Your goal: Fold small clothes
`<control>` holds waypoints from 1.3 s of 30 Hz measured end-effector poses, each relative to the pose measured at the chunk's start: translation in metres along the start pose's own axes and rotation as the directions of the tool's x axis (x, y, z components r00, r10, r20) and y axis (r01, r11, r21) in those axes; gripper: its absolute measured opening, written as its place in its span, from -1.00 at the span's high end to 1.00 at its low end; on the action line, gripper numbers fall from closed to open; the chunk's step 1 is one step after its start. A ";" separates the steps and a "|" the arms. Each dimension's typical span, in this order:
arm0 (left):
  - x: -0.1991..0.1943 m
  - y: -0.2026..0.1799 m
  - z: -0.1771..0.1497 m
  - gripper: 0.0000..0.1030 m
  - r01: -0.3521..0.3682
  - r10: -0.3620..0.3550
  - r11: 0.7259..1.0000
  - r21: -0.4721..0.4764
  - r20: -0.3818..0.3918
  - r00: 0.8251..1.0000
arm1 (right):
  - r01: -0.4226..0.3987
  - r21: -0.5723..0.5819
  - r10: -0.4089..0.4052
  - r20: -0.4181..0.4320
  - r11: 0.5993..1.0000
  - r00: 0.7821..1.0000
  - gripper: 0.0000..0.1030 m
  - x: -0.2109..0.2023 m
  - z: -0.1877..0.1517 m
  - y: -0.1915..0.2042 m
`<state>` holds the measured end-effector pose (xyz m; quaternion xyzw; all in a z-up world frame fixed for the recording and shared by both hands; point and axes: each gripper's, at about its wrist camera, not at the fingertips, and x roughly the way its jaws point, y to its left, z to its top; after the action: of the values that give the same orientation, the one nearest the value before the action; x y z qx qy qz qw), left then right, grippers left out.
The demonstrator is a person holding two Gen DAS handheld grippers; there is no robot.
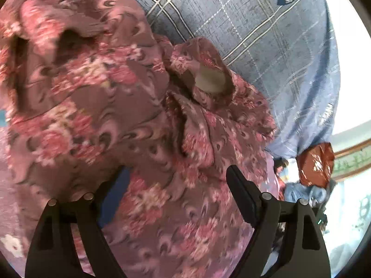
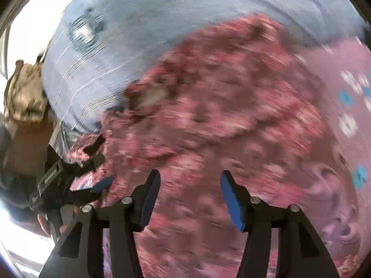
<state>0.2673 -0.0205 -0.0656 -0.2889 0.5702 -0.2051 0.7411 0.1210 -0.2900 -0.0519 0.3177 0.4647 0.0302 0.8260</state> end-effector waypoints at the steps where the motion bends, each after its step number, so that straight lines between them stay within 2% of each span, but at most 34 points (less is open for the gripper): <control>1: 0.008 -0.005 0.004 -0.64 0.025 -0.026 1.000 -0.017 -0.023 0.999 | 0.001 0.030 -0.001 -0.003 1.000 1.000 -0.10 0.001 -0.003 -0.013; 2: 0.016 -0.007 0.007 -0.64 0.043 -0.045 0.998 -0.040 -0.046 0.998 | -0.021 0.049 0.022 -0.003 0.999 1.000 -0.07 0.002 -0.003 -0.023; 4: 0.029 -0.013 0.012 -0.60 0.046 -0.051 0.995 -0.084 -0.055 0.997 | -0.105 0.056 0.102 0.052 0.993 0.993 -0.07 -0.005 -0.009 -0.038; 5: 0.032 -0.017 0.013 -0.11 0.044 -0.048 0.996 -0.082 -0.042 0.998 | -0.124 0.050 0.120 0.066 0.991 0.991 -0.07 -0.005 -0.011 -0.039; 6: 0.034 -0.023 0.015 0.80 0.044 -0.046 0.997 -0.062 -0.039 0.998 | -0.128 0.034 0.125 0.081 0.991 0.989 -0.08 -0.006 -0.014 -0.040; 7: 0.037 -0.028 0.017 0.89 0.022 -0.024 0.999 -0.042 -0.050 0.998 | -0.124 0.011 0.123 0.092 0.992 0.988 -0.08 -0.005 -0.016 -0.037; 8: 0.033 -0.029 0.018 0.91 -0.003 0.001 0.999 -0.039 -0.040 0.999 | -0.114 -0.020 0.116 0.105 0.993 0.988 -0.12 -0.006 -0.018 -0.034; 11: 0.002 -0.035 0.019 0.91 -0.041 0.041 0.999 -0.004 0.093 0.995 | -0.118 -0.097 0.130 0.130 0.988 0.983 -0.34 -0.005 -0.024 -0.026; 12: -0.012 -0.036 0.018 0.92 -0.060 0.058 0.998 0.009 0.145 0.988 | -0.133 -0.111 0.147 0.130 0.985 0.981 -0.45 -0.005 -0.024 -0.024; 15: -0.046 -0.028 0.019 0.92 -0.112 0.104 0.994 0.014 0.262 0.960 | -0.155 -0.127 0.169 0.112 0.980 0.979 -0.55 -0.004 -0.022 -0.021; 18: -0.052 -0.010 0.020 0.91 -0.148 0.139 0.989 0.014 0.249 0.958 | -0.178 -0.073 0.185 0.102 0.981 0.977 -0.55 -0.005 -0.014 -0.024; 20: -0.043 0.006 0.018 0.91 -0.181 0.176 0.983 0.005 0.212 0.961 | -0.239 0.042 0.231 0.142 0.970 0.963 -0.55 -0.009 -0.005 -0.037; 22: -0.039 0.019 0.017 0.91 -0.165 0.165 0.986 -0.016 0.197 0.966 | -0.283 0.151 0.253 0.193 0.947 0.948 -0.54 -0.011 0.008 -0.050; 28: -0.035 0.029 0.008 0.91 -0.124 0.125 0.992 -0.018 0.198 0.972 | -0.219 0.311 0.137 0.264 0.925 0.955 -0.49 -0.002 0.041 -0.068; 29: -0.037 0.029 0.007 0.91 -0.110 0.111 0.994 -0.018 0.202 0.973 | -0.189 0.319 0.105 0.261 0.929 0.959 -0.45 0.001 0.045 -0.067; 31: -0.041 0.031 0.005 0.91 -0.087 0.089 0.996 -0.017 0.205 0.975 | -0.115 0.341 0.026 0.256 0.933 0.966 -0.11 0.008 0.054 -0.063; 32: -0.043 0.031 0.004 0.91 -0.078 0.079 0.997 -0.014 0.206 0.975 | -0.073 0.355 -0.019 0.249 0.932 0.968 0.42 0.012 0.058 -0.064; 33: -0.043 0.030 0.004 0.91 -0.073 0.074 0.997 -0.009 0.204 0.976 | -0.072 0.365 -0.020 0.241 0.928 0.970 0.92 0.016 0.061 -0.069; 34: -0.043 0.029 0.003 0.91 -0.081 0.079 0.997 0.001 0.201 0.976 | -0.098 0.378 0.008 0.232 0.921 0.973 0.91 0.019 0.063 -0.074; 36: -0.038 0.027 0.001 0.89 -0.123 0.117 0.992 0.015 0.204 0.972 | -0.147 0.383 0.032 0.289 0.912 0.957 0.92 0.009 0.057 -0.082; 38: -0.022 0.025 0.003 0.81 -0.231 0.223 0.973 0.022 0.175 0.959 | -0.098 0.365 -0.021 0.308 0.926 0.951 0.92 0.000 0.050 -0.088; 39: -0.014 0.026 0.003 0.79 -0.259 0.252 0.966 0.022 0.158 0.955 | -0.059 0.375 -0.050 0.274 0.925 0.960 0.99 0.004 0.047 -0.096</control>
<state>0.2653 0.0088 -0.0722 -0.2120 0.5393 -0.0966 0.8092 0.1367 -0.3885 -0.0913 0.4737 0.3400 -0.1036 0.8058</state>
